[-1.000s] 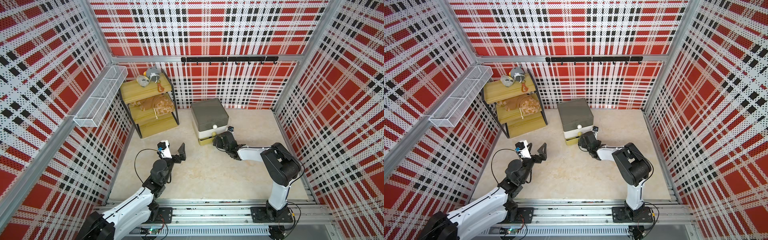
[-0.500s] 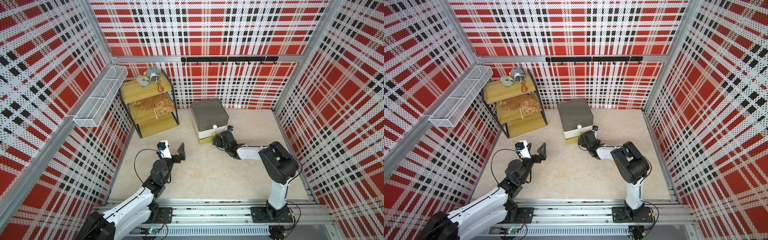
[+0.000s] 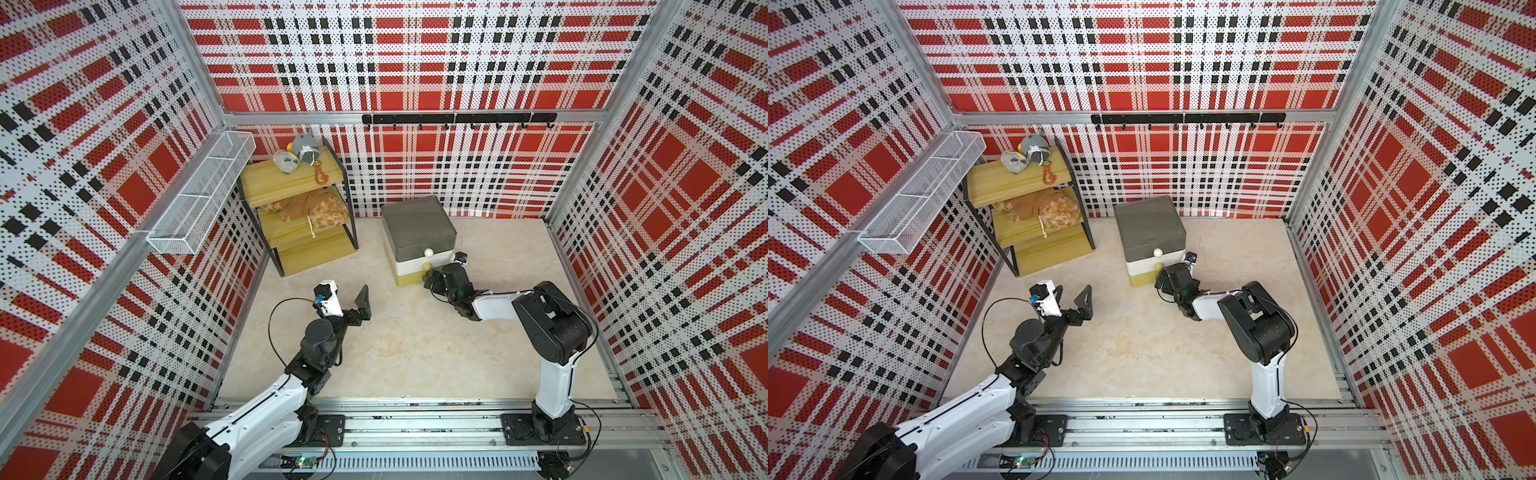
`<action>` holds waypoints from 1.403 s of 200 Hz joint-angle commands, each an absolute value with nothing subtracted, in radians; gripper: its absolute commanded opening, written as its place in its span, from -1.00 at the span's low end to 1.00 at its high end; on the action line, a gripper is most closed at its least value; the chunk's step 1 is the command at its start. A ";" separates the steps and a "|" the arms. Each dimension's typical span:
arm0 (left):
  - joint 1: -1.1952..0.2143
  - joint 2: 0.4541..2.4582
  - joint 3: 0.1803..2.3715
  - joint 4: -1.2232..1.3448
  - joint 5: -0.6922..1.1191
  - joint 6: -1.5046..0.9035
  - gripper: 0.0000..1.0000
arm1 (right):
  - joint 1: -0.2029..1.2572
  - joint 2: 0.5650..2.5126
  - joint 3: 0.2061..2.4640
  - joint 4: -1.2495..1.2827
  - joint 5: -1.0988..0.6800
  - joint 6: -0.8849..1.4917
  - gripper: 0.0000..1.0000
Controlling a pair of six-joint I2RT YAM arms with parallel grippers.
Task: Place the wired earphones into the drawer by color
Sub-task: Close the drawer in the storage box, then reset both arms
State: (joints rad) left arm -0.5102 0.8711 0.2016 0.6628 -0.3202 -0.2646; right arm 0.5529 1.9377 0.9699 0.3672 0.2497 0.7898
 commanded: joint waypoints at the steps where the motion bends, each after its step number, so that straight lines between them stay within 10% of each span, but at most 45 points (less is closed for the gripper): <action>1: -0.503 0.868 0.186 0.686 -0.326 -0.255 0.98 | 0.545 1.952 0.965 0.451 0.247 0.805 0.98; 97: -0.503 0.820 0.165 0.697 -0.307 -0.243 0.98 | 0.536 1.735 0.780 0.408 0.273 0.755 1.00; 280: -0.481 0.866 0.178 0.827 -0.626 -0.008 0.98 | 0.491 0.733 0.385 0.047 0.724 0.257 1.00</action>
